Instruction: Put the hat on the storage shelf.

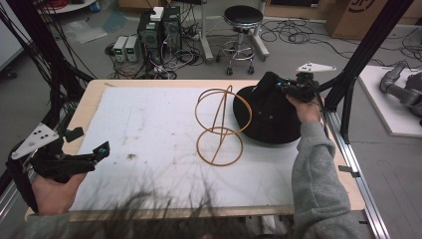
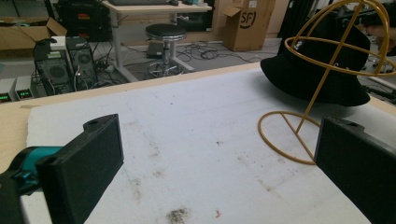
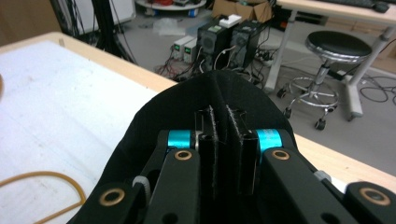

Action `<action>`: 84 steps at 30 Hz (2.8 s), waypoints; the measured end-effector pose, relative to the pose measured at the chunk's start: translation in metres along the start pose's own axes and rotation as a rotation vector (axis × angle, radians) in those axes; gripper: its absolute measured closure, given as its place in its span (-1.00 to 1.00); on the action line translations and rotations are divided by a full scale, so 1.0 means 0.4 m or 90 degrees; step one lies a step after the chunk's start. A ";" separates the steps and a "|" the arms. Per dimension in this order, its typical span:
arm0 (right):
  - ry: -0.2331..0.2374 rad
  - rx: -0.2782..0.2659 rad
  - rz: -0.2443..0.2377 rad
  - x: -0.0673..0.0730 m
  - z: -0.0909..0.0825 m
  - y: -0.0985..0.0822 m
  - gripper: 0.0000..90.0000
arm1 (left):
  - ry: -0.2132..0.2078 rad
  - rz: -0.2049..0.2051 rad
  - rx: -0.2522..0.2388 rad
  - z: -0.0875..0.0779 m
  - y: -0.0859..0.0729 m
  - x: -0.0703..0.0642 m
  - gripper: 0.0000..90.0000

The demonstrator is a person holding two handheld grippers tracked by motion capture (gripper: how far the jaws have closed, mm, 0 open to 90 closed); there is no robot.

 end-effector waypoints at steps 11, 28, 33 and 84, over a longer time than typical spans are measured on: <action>-0.017 -0.025 -0.011 -0.003 -0.112 0.086 0.88 | -0.008 0.002 -0.008 -0.005 0.007 -0.007 -0.96; -0.047 -0.085 -0.058 0.024 -0.311 0.289 0.88 | -0.015 -0.013 -0.018 -0.017 0.008 0.002 -0.96; -0.038 -0.099 -0.079 0.048 -0.346 0.338 0.88 | -0.017 -0.018 -0.019 -0.018 0.006 0.006 -0.96; 0.313 -0.078 -0.133 0.413 -0.181 0.265 0.86 | 0.001 -0.038 -0.014 -0.055 -0.015 0.022 -0.96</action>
Point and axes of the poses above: each handheld gripper's, and its own axes: z roughly forward along the jaws, y roughly out of its top, x roughly to its left, the point moved 3 cm from there along z, roughly forward along the jaws, and after that the axes turned 9 degrees about -y, right-handed, at the moved point
